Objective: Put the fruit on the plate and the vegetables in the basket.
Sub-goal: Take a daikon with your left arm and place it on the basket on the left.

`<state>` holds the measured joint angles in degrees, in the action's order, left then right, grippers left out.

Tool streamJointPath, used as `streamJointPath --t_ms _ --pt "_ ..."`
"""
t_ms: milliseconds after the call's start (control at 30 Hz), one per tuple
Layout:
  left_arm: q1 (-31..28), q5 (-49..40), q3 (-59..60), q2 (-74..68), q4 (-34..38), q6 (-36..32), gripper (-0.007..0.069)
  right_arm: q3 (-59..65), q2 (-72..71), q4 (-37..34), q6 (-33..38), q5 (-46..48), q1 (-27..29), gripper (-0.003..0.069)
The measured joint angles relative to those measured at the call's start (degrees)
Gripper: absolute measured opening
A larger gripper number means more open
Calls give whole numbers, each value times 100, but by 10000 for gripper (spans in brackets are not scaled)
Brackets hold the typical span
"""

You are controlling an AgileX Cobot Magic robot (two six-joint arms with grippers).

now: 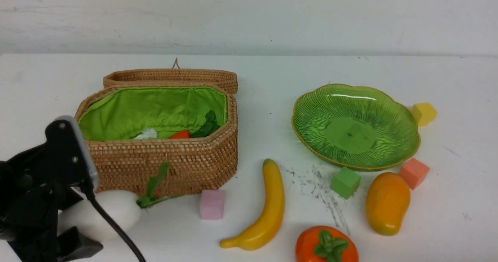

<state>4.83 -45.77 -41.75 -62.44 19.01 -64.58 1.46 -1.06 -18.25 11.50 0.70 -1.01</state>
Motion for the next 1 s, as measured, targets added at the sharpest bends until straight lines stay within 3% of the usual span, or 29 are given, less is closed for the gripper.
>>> streamJointPath --t_ms 167,333,667,1000 --pt "434 -123 -114 657 -80 10 536 0 0 0 0 0 0 245" --pt "479 -151 -603 615 -101 10 536 0 0 0 0 0 0 245" --pt "479 786 -2385 -1202 -381 -225 536 0 0 0 0 0 0 245" --pt "830 1886 -2797 -2705 -1159 -179 536 0 0 0 0 0 0 245"
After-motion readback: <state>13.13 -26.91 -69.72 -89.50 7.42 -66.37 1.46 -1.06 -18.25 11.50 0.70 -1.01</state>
